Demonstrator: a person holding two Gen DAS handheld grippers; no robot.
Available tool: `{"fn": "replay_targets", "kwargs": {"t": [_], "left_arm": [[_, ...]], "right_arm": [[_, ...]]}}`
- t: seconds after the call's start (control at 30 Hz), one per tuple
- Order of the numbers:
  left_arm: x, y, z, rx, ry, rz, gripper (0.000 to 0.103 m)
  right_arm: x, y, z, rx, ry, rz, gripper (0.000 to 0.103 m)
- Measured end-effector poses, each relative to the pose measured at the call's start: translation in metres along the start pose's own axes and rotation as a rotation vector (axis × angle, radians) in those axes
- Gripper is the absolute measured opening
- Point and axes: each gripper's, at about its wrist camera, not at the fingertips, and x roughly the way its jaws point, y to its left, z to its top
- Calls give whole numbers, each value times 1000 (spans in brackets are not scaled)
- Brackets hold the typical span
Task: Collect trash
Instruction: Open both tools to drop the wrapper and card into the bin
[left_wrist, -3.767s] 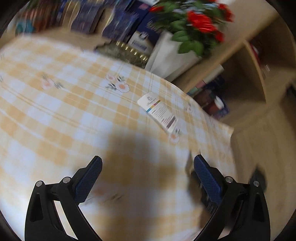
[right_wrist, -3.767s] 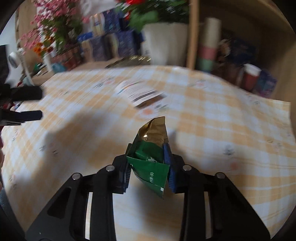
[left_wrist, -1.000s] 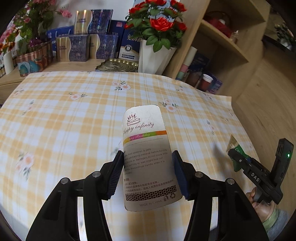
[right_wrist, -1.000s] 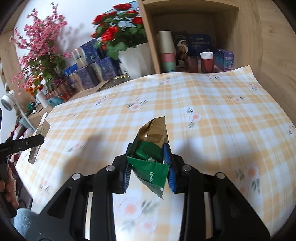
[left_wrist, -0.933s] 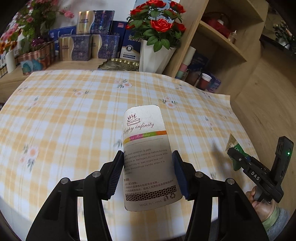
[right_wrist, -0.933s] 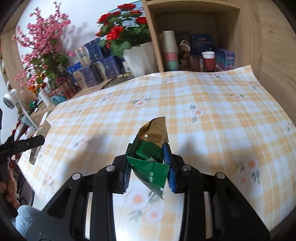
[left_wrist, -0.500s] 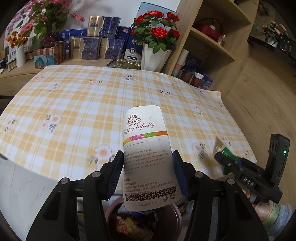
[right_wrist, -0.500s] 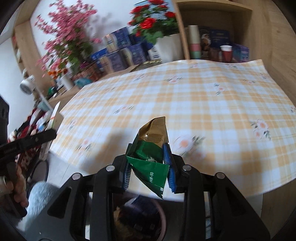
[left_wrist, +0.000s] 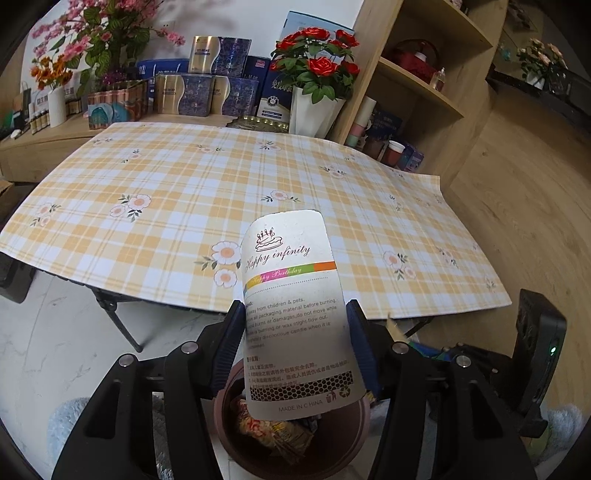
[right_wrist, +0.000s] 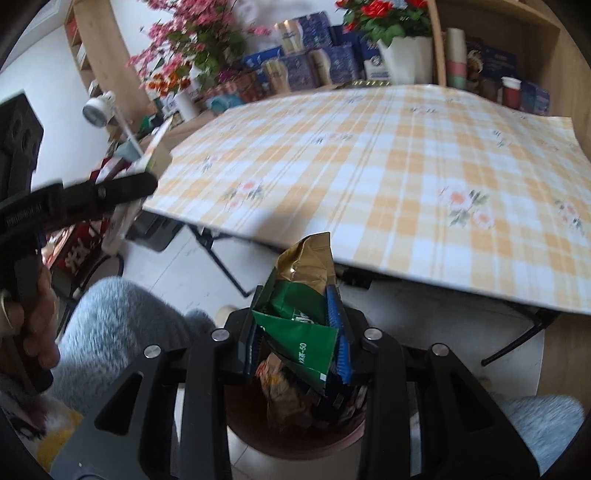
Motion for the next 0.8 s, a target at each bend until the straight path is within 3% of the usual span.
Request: {"fn": "replay_targets", "kwargs": {"t": [0.53,0.6,0.67,0.8], "left_arm": [[-4,-6,-37,79,3,25,55],[-5,-8,-38,94,-3,34,55],[-6,-10,-40,101,-5,37,55],[-7,-16,-43,109,-8,33,56]], "right_arm": [[44,-5,-48,45,134,10,38],[41,-4,-48,39,118,10,45],[33,-4,-46,36,79,-6,64],[15,-6,-44,32,10,-23,75]]}}
